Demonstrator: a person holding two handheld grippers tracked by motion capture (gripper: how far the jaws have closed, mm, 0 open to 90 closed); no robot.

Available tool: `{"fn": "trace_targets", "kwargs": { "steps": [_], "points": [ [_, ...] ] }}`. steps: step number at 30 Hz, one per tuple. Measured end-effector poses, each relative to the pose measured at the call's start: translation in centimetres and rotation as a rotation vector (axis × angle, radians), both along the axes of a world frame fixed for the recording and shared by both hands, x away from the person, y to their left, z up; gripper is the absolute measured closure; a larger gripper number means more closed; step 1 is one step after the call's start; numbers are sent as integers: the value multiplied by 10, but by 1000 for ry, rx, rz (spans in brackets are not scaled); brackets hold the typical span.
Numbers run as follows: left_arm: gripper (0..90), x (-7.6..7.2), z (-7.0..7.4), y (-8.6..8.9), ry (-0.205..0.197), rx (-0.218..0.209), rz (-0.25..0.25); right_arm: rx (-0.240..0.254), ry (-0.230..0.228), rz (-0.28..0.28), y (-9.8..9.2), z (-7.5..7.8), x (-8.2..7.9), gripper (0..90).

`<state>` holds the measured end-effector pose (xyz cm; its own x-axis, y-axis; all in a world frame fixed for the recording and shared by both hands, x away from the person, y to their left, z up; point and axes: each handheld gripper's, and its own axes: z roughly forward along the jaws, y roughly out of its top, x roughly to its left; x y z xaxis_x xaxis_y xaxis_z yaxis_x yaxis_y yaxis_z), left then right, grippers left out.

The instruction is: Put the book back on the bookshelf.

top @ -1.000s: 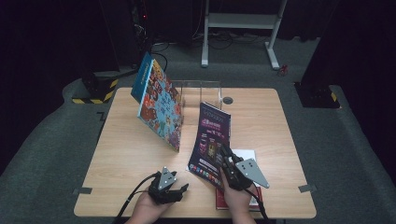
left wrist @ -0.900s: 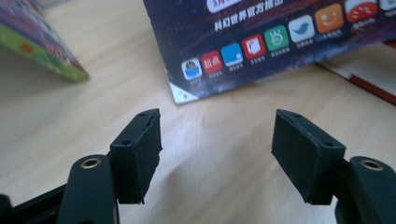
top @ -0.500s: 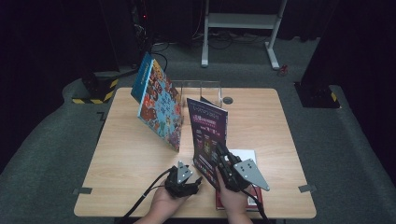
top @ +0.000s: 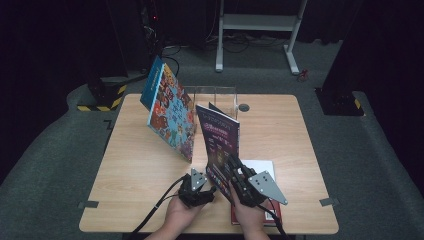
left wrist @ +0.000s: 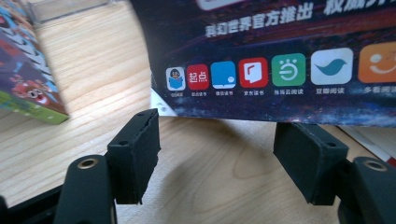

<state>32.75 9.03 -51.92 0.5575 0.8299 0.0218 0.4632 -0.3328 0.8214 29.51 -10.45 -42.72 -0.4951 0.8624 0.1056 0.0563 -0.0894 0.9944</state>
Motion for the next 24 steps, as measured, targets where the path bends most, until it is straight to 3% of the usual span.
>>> {"fn": "trace_targets", "kwargs": {
  "steps": [2,4,7,8,10,12,14,17,20,24],
  "points": [
    [349,0,1,3,-12,-9,19,-22,-1,4,1,-1,-1,826],
    [385,3,1,7,0,-24,36,-33,3,15,1,-2,-1,827],
    [375,4,-1,7,36,5,9,-49,12,1,0,-4,-2,828],
    [368,2,-1,5,29,16,-4,-48,17,-3,-1,-5,-2,829],
    [362,-1,-1,3,54,8,-27,-51,7,-20,-5,-6,-3,832],
    [327,-5,-2,-3,61,34,-60,-38,15,-34,-9,-6,-3,832],
    [313,-9,0,-8,75,15,-89,-18,17,-38,-11,-6,-2,833],
    [303,-13,4,-17,50,0,-106,-12,6,-30,-9,-3,-3,834],
    [278,-11,5,-22,57,11,-113,4,-14,-12,-4,2,-6,834],
    [286,-11,7,-20,10,-8,-84,25,-30,4,0,8,-9,834]
  ]
}}
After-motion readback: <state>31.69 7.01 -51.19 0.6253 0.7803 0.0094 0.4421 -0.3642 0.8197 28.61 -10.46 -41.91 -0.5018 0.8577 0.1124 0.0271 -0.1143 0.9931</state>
